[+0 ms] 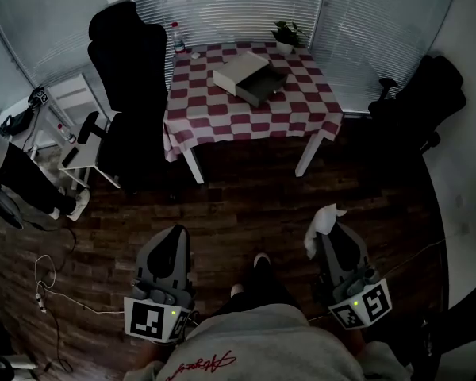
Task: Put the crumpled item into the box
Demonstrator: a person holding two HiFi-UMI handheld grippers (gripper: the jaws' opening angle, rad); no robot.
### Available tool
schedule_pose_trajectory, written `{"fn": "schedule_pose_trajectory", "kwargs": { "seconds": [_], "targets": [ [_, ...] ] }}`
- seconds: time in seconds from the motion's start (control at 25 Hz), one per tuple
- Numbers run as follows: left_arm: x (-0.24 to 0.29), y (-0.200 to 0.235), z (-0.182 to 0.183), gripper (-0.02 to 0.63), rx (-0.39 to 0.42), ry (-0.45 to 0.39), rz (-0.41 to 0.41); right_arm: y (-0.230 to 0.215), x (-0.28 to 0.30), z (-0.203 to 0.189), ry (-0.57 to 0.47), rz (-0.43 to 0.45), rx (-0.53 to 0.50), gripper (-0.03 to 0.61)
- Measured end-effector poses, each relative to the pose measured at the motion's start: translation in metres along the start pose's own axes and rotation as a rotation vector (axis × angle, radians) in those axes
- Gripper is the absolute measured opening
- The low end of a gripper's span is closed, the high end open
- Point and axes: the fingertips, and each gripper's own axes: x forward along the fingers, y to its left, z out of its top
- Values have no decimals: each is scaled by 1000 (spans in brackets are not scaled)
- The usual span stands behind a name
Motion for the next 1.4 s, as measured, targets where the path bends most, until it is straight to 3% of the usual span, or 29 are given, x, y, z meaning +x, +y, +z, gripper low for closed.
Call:
{"fn": "schedule_pose_trajectory", "kwargs": {
  "seconds": [0.52, 1.4],
  "targets": [
    [25, 8, -7, 20, -6, 5, 6, -24, 16, -4, 8, -20, 1, 81],
    [169, 42, 3, 20, 22, -25, 48, -116, 143, 6, -20, 67, 38, 80]
  ]
}}
